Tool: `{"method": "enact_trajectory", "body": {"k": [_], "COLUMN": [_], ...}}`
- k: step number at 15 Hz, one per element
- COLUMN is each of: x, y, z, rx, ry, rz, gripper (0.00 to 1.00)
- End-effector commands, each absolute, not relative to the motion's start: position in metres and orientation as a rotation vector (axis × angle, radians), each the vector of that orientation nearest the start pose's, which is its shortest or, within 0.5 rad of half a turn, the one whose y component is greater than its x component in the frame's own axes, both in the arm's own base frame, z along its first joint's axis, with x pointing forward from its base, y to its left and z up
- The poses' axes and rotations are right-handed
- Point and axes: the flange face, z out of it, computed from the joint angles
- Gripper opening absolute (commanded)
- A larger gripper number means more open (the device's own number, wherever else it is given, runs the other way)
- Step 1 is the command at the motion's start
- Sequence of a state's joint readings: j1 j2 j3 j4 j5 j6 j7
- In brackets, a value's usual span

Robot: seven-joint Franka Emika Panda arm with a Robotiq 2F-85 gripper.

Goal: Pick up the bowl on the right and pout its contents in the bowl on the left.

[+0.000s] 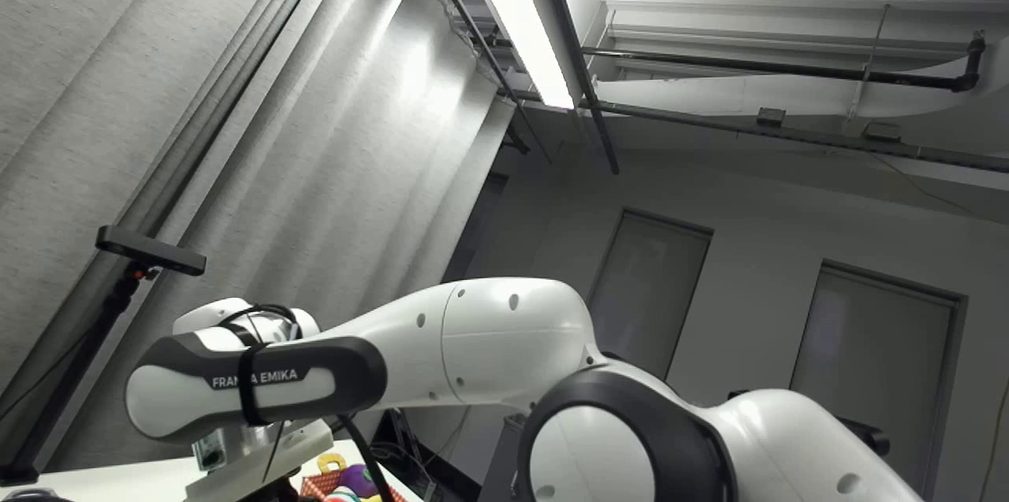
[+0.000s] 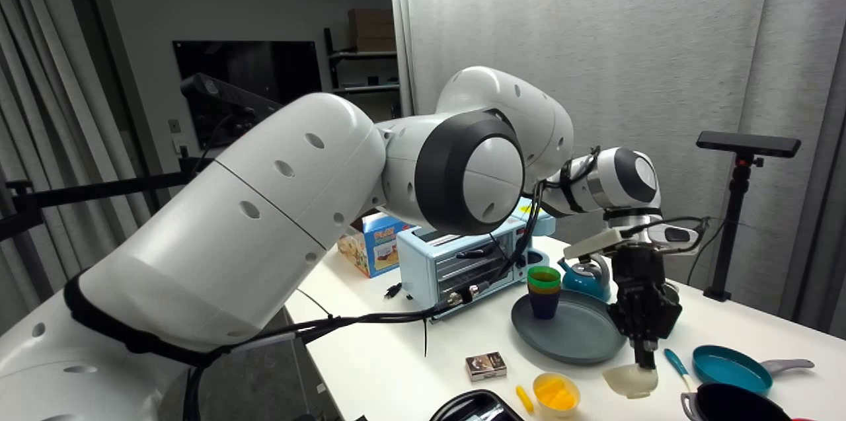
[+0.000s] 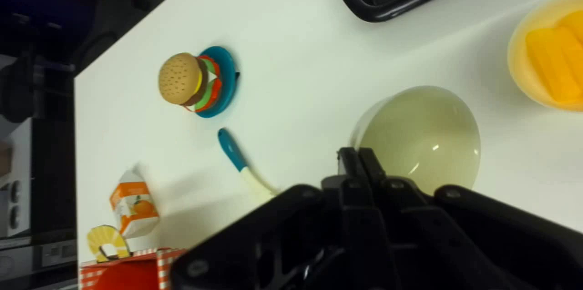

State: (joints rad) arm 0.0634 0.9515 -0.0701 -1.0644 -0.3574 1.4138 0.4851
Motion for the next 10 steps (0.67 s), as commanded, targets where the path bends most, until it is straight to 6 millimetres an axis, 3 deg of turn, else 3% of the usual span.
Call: {"method": "enact_trajectory", "body": {"k": [1, 4, 10], "x": [0.687, 0.678, 0.658], "y": [-0.045, -0.055, -0.067], "z": [0.220, 0.207, 0.204], "rx": [2.645, 2.770, 2.902], "ry": [-0.616, -0.652, -0.731], "rz": [-0.560, -0.465, -0.252], "gripper": [0.01, 0.01, 0.01]}}
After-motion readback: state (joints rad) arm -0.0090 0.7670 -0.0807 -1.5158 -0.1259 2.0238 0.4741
